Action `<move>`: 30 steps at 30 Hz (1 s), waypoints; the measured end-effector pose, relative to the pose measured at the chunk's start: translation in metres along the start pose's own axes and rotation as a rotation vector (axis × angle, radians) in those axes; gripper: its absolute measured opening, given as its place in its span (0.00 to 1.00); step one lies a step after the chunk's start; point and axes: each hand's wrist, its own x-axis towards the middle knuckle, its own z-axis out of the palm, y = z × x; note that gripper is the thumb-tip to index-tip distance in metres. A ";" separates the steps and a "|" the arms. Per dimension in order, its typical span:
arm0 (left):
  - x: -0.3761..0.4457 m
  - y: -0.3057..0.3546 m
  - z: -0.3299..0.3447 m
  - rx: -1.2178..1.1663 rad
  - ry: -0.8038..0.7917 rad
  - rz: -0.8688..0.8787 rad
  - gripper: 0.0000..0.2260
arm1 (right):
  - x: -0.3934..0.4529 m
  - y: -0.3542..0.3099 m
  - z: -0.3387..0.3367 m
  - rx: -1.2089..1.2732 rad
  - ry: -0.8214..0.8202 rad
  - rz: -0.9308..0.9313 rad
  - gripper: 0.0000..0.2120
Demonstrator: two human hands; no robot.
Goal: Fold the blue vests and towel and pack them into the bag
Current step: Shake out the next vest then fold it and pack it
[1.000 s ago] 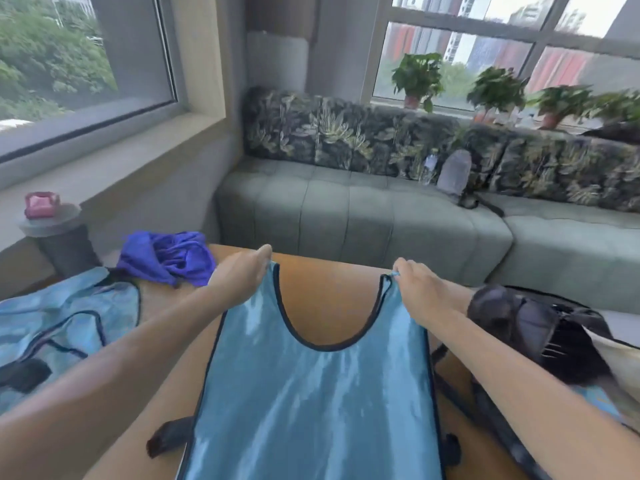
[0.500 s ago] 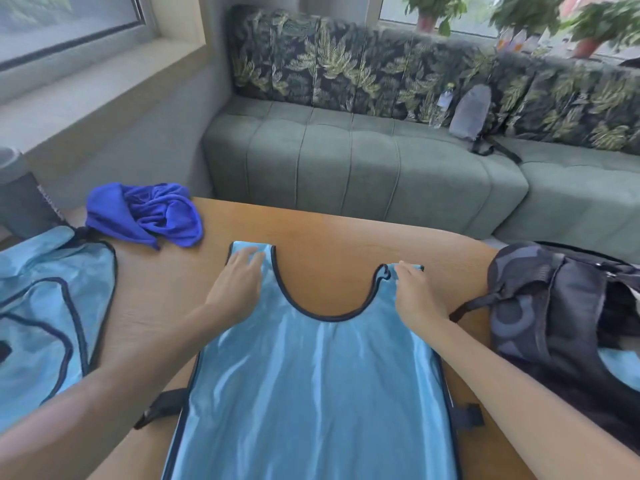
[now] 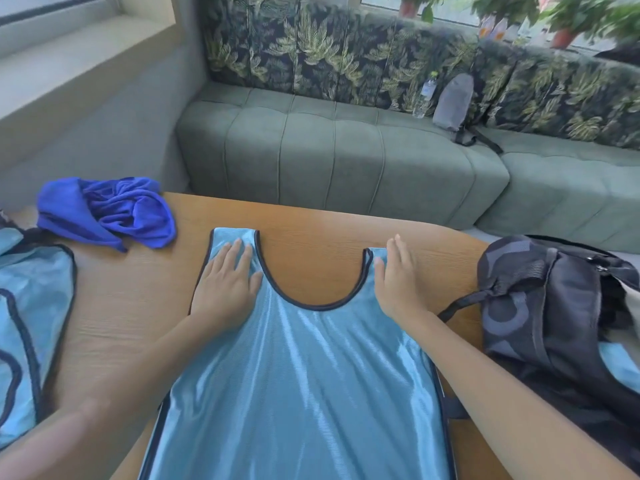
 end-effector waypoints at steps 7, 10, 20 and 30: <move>0.007 -0.003 0.003 -0.008 0.005 0.001 0.30 | -0.002 0.000 0.019 -0.275 -0.144 -0.084 0.25; 0.028 -0.012 0.003 0.003 -0.016 -0.012 0.28 | 0.030 -0.006 0.029 -0.317 -0.164 -0.070 0.27; 0.074 -0.036 -0.036 -0.210 -0.262 0.018 0.25 | 0.052 -0.019 -0.016 0.018 -0.171 -0.072 0.25; -0.205 0.008 -0.059 -0.177 -0.052 0.157 0.23 | -0.241 0.007 -0.055 -0.073 -0.167 -0.198 0.28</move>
